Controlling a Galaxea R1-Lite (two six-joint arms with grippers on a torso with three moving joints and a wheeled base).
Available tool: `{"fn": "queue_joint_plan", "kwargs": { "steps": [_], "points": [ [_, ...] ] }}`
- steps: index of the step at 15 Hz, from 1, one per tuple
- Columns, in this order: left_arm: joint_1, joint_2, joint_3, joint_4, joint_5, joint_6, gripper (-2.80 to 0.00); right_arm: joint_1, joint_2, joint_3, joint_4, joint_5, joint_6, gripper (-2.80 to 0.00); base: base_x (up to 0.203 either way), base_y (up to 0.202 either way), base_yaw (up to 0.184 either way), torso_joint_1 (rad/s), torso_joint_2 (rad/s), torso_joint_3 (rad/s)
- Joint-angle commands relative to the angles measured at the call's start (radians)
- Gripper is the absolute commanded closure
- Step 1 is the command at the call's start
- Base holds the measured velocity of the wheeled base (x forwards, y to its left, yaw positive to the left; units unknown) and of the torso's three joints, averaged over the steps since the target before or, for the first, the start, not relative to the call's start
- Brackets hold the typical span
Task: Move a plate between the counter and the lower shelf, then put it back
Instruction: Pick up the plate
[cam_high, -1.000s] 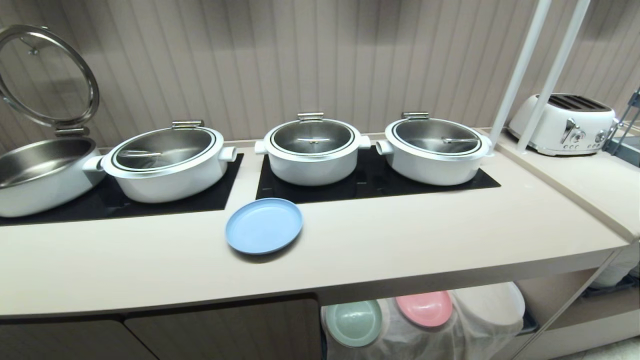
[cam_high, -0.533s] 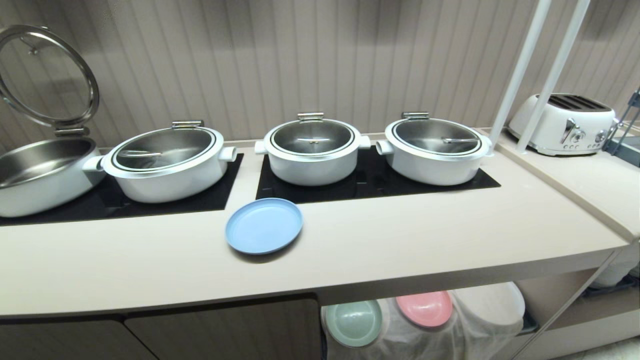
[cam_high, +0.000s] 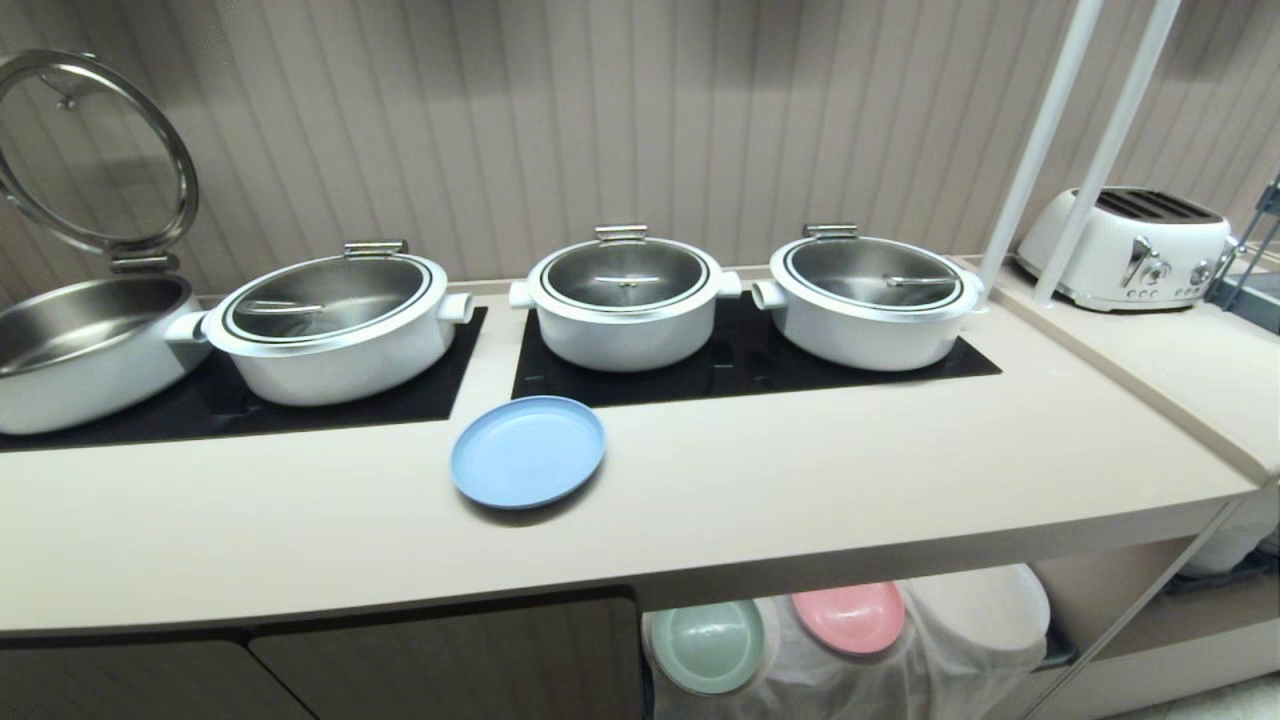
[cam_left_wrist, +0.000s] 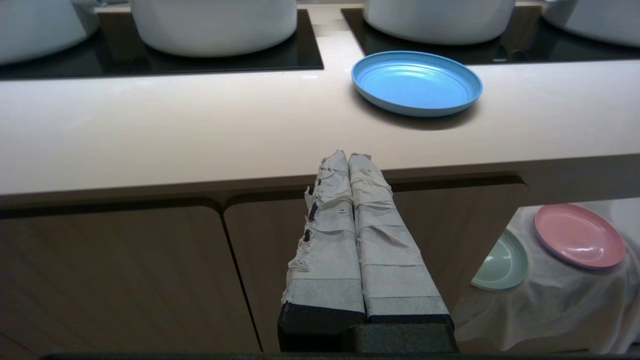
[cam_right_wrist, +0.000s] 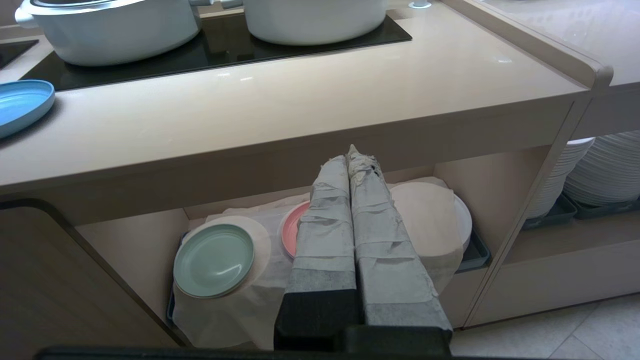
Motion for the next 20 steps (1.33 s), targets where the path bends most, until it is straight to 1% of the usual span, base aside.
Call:
{"fn": "queue_joint_plan", "kwargs": {
  "steps": [1, 2, 3, 7, 9, 11, 14, 15, 16, 18, 20],
  "points": [
    [0.000, 0.000, -0.026, 0.005, -0.032, 0.018, 0.00, 0.000, 0.000, 0.000, -0.001, -0.001, 0.000, 0.00, 0.000, 0.000, 0.000, 0.000, 0.00, 0.000],
    [0.000, 0.000, -0.048, 0.025, -0.057, 0.020, 0.00, 0.000, 0.000, 0.000, 0.000, 0.000, 0.000, 0.00, 0.000, 0.000, 0.000, 0.000, 0.00, 0.000],
    [0.000, 0.000, -0.078, 0.070, -0.074, 0.020, 0.00, -0.001, 0.000, 0.000, 0.000, -0.001, 0.000, 0.00, 0.000, 0.000, 0.000, 0.000, 0.00, 0.000],
    [0.000, 0.013, -0.229, 0.299, -0.125, 0.021, 0.00, 0.000, 0.000, 0.000, 0.000, 0.000, 0.000, 0.00, 0.000, 0.000, 0.000, 0.000, 0.00, 0.000],
    [0.000, 0.078, -0.291, 0.351, -0.136, 0.021, 0.00, 0.000, 0.000, 0.000, 0.000, 0.000, 0.000, 0.00, 0.000, 0.000, 0.000, 0.000, 0.00, 0.000],
    [-0.004, 0.191, -0.360, 0.361, -0.138, 0.021, 0.00, 0.000, 0.000, 0.000, -0.001, 0.000, 0.000, 0.00, 0.000, 0.000, 0.000, 0.000, 0.00, 0.000],
    [-0.015, 0.387, -0.500, 0.380, -0.146, 0.020, 0.00, 0.000, 0.000, 0.000, 0.000, 0.000, 0.000, 0.00, 0.000, 0.000, 0.000, 0.000, 0.00, 0.000],
    [-0.019, 0.459, -0.565, 0.408, -0.149, 0.020, 0.00, 0.000, 0.000, 0.000, 0.000, 0.000, 0.000, 0.00, 0.000, 0.000, 0.000, 0.000, 0.00, 0.000],
    [-0.026, 0.529, -0.637, 0.450, -0.153, 0.020, 0.00, 0.000, 0.000, 0.000, 0.000, 0.000, 0.000, 0.00, 0.000, 0.000, 0.000, 0.000, 0.00, 0.000],
    [-0.036, 0.655, -0.748, 0.547, -0.159, 0.020, 0.00, -0.001, 0.000, 0.000, -0.001, 0.000, 0.000, 0.00, 0.000, 0.000, 0.000, 0.000, 0.00, 0.000],
    [-0.043, 0.784, -0.823, 0.598, -0.168, 0.017, 0.00, 0.000, 0.000, 0.000, -0.001, -0.001, 0.000, 0.00, 0.000, 0.000, 0.000, 0.000, 0.00, 0.000]
  ]
}}
